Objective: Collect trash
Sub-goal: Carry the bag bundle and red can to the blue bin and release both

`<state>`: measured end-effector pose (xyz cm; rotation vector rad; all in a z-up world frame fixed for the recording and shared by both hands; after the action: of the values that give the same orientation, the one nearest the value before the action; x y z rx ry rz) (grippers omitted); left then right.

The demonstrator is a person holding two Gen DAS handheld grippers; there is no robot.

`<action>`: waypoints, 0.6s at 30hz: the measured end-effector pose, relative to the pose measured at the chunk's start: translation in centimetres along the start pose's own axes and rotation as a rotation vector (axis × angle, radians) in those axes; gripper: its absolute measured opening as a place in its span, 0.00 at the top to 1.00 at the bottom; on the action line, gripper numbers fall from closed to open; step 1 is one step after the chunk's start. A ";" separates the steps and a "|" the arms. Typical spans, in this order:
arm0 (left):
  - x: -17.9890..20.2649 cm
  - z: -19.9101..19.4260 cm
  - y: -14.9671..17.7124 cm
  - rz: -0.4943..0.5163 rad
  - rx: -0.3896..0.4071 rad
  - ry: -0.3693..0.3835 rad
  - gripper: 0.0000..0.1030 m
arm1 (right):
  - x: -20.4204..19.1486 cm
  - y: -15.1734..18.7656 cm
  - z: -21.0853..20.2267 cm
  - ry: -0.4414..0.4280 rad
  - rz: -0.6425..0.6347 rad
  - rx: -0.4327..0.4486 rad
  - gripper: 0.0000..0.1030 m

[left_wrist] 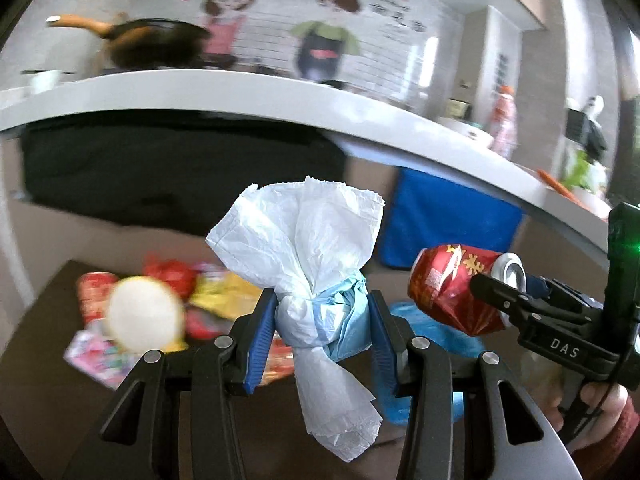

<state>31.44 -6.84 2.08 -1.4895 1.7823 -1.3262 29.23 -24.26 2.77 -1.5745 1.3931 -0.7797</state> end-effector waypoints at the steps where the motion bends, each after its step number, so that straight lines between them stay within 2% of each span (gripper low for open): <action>1: 1.3 0.5 -0.1 0.006 -0.005 0.022 0.55 | 1.5 -0.1 -0.7 0.028 0.003 0.007 0.40; 5: 6.0 3.1 0.1 0.028 -0.048 0.092 0.55 | 5.9 0.1 -2.2 0.091 0.033 -0.004 0.40; 10: 9.4 6.1 1.1 0.024 -0.103 0.136 0.55 | 10.0 1.0 -2.9 0.146 0.065 -0.011 0.40; 15: 11.9 8.3 3.0 0.064 -0.138 0.170 0.55 | 11.8 3.2 -2.2 0.164 0.077 -0.030 0.40; 18: 12.8 9.9 4.6 0.076 -0.185 0.177 0.55 | 13.2 5.1 -1.1 0.168 0.112 -0.062 0.40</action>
<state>33.48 -22.62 -3.38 -1.4188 2.1031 -1.3209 28.34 -37.38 -2.55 -1.4908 1.6270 -0.8228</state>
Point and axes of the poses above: each gripper's, at about its wrist camera, not at the fingertips, and z roughly the way its jaws point, x to its right, y to its underside, the point moved 7 cm from there along z, roughly the way its jaws point, and after that the axes turned 3 degrees about -y, right-handed, at the moved point
